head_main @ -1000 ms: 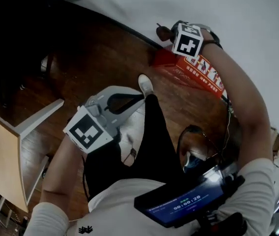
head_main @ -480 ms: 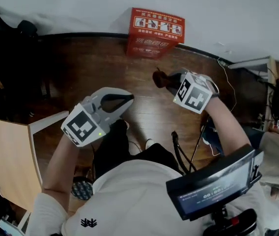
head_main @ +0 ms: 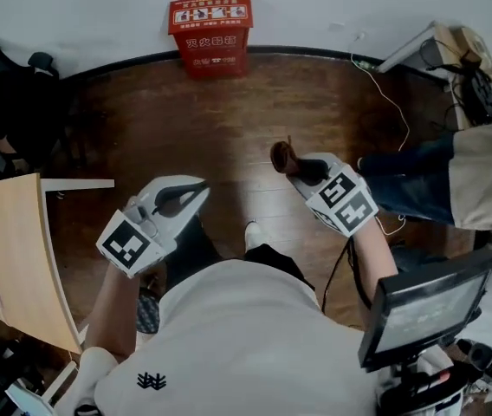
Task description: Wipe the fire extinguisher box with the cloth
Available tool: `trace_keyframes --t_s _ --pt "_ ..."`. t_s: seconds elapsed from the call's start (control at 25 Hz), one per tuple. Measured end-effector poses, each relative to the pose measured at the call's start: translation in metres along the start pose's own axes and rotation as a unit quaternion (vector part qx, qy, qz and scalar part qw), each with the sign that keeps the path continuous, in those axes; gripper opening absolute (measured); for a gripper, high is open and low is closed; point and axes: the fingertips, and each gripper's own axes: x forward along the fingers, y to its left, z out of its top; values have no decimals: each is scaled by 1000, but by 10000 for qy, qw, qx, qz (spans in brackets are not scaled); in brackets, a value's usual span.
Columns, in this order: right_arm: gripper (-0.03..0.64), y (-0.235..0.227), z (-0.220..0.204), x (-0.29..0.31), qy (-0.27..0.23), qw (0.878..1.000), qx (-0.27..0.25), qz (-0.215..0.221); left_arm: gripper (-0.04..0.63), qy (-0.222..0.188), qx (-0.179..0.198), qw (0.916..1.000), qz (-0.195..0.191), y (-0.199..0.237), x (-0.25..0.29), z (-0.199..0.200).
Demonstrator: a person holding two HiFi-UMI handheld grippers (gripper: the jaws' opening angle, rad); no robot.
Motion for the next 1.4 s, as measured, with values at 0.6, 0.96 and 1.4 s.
trace_keyframes --t_s 0.6,0.96,1.4 --pt "97 146 18 -70 -1307 9900 86 -519 0 2 616 9968 -502 -78 -66 29" --pt "95 221 70 -68 -1823 9791 -141 -893 0 -105 575 9975 -401 -78 -154 -3" --pt "94 288 71 -57 -1856 9764 -16 -1100 0 -199 407 9973 -586 -98 -206 -36"
